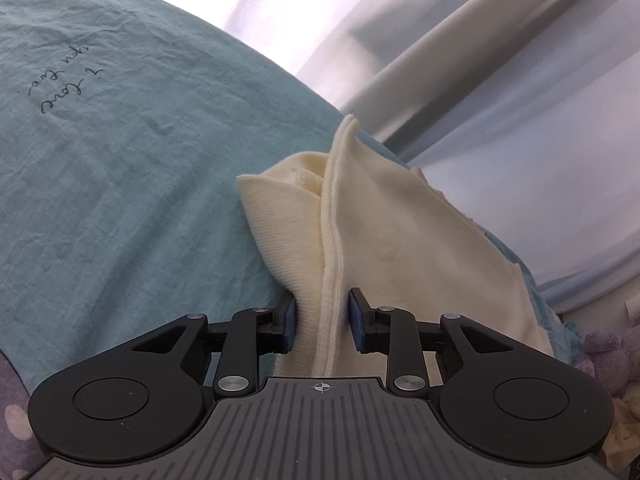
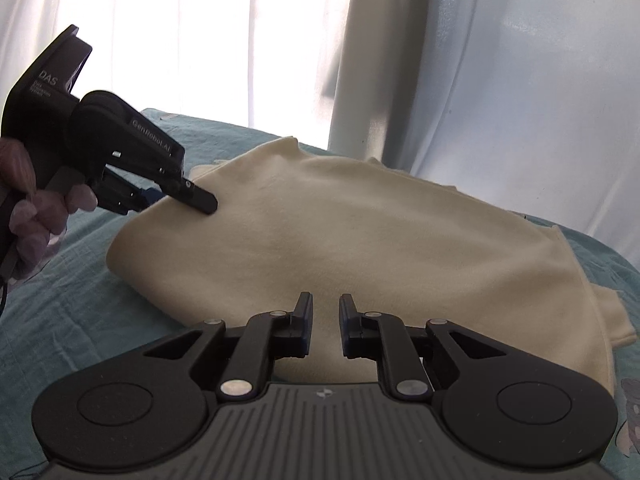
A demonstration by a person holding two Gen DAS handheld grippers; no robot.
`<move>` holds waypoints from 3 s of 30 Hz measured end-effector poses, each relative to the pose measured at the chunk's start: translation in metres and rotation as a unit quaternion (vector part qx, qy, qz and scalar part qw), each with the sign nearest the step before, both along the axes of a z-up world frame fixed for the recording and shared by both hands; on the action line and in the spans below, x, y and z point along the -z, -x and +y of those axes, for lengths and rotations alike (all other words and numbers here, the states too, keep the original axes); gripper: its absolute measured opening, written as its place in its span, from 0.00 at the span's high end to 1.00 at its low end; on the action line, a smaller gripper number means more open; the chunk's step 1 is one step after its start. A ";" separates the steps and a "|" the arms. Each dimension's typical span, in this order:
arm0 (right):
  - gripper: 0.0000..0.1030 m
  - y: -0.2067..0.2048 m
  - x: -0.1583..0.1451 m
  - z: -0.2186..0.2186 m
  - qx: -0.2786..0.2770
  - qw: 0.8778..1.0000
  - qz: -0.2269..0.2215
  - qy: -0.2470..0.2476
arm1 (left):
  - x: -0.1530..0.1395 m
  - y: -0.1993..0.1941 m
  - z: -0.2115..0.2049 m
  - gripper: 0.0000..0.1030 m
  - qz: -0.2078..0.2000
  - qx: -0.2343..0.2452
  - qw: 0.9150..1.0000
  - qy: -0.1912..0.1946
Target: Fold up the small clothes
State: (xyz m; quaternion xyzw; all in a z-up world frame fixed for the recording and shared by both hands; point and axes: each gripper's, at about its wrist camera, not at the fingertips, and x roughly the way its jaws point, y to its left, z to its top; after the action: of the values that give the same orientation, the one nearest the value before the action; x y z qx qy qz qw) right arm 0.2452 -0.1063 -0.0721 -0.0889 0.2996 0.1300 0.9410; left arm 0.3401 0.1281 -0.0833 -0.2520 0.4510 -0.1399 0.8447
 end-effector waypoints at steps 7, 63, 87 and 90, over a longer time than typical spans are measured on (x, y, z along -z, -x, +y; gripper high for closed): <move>0.87 -0.020 0.016 0.015 -0.014 1.000 0.021 0.019 | 0.000 -0.001 -0.003 0.69 -0.003 0.004 1.000 -0.010; 0.42 -0.094 -0.006 -0.091 0.033 0.955 0.159 -0.248 | -0.029 0.023 -0.065 0.22 -0.047 -0.018 0.975 -0.218; 0.87 -0.063 -0.060 -0.078 0.025 0.990 -0.004 -0.135 | -0.044 0.040 -0.090 0.10 -0.073 0.027 0.972 -0.222; 0.87 -0.048 -0.057 -0.115 0.086 0.989 -0.012 -0.121 | -0.043 0.045 -0.118 0.09 -0.081 0.066 0.971 -0.216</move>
State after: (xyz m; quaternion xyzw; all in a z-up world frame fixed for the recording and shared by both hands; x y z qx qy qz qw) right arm 0.2934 -0.2214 -0.0152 0.0501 0.2770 0.0822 0.9560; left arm 0.2953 0.0099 -0.0401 -0.0215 0.4166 -0.1143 0.9016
